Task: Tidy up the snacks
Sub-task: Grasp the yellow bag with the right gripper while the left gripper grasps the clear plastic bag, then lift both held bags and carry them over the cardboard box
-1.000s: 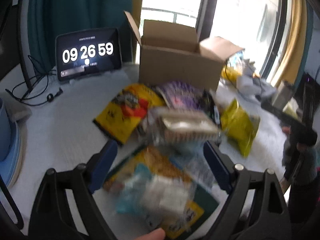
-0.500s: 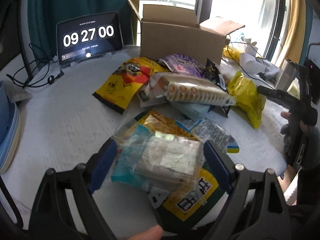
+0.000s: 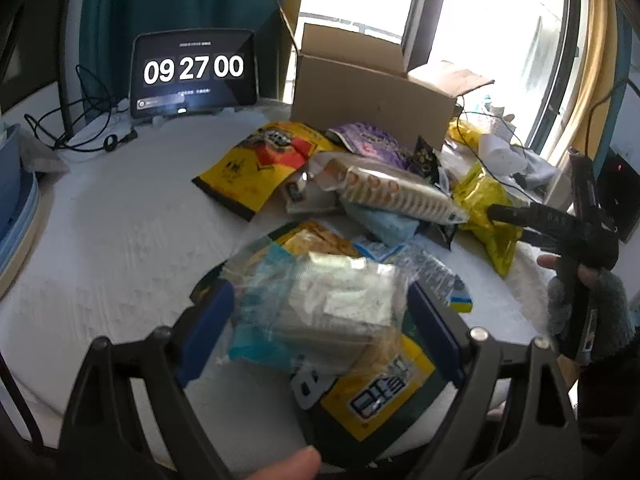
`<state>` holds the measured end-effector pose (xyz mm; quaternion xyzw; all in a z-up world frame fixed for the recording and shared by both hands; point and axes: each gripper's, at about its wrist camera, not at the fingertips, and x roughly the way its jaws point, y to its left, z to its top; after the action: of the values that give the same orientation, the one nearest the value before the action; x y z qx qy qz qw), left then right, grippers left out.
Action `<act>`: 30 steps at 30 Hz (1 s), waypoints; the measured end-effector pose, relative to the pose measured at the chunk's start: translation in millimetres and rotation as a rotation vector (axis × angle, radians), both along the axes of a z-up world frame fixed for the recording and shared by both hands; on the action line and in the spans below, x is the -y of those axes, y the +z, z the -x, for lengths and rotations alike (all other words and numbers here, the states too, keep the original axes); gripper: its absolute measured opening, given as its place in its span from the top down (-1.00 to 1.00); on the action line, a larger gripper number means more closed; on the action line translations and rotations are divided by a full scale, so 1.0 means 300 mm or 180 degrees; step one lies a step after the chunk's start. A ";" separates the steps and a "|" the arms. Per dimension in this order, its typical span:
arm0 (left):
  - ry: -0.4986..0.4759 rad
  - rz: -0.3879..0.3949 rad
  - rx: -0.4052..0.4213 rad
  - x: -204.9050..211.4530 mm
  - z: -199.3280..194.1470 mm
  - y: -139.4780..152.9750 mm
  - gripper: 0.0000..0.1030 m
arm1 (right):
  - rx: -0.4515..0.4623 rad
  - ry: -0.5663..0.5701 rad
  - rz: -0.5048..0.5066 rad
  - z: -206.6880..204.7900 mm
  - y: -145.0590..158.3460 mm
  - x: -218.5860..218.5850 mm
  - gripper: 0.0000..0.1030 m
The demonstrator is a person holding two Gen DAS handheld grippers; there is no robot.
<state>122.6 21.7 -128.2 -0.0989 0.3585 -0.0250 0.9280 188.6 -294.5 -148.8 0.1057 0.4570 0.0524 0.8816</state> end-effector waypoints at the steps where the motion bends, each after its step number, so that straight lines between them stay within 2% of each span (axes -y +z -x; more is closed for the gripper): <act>1: 0.0000 0.0016 0.0034 -0.002 0.000 -0.006 -0.74 | -0.0007 -0.0011 -0.0017 -0.001 -0.004 0.000 -0.79; 4: -0.0013 0.0005 0.0095 -0.002 -0.004 -0.016 -0.74 | 0.0040 -0.0003 0.0004 0.002 0.000 -0.015 -0.62; 6: -0.0068 -0.0151 0.0048 0.015 -0.017 -0.025 -0.74 | 0.0061 0.0045 -0.0009 0.004 -0.001 -0.029 -0.37; 8: -0.0118 -0.0328 0.0009 0.038 -0.024 -0.033 -0.72 | 0.0120 0.0046 0.0020 0.010 0.002 -0.041 -0.26; 9: -0.0138 -0.0393 0.0008 0.045 -0.025 -0.036 -0.72 | 0.0181 0.0035 0.0028 0.014 0.005 -0.046 -0.13; 12: -0.0174 -0.0350 0.0025 0.037 -0.023 -0.027 -0.55 | 0.0274 0.0002 0.0006 0.031 0.022 -0.045 0.02; 14: -0.0193 -0.0299 0.0030 0.026 -0.024 -0.016 -0.38 | 0.0331 -0.0008 0.0008 0.039 0.037 -0.042 0.04; 17: -0.0208 -0.0262 0.0055 0.021 -0.021 0.006 -0.30 | 0.0470 -0.0018 0.0020 0.055 0.082 -0.037 0.07; 26: -0.0227 -0.0114 0.0280 -0.002 -0.047 0.129 -0.26 | 0.0815 -0.0028 0.0041 0.081 0.244 -0.017 0.07; 30: -0.0216 -0.0132 0.0424 -0.023 -0.078 0.191 -0.26 | 0.0942 -0.0007 0.0002 0.068 0.302 -0.018 0.07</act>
<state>146.1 28.5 -70.8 -0.0656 0.2995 -0.0556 0.9502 168.2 -289.2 -58.3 0.0970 0.3220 0.0663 0.9394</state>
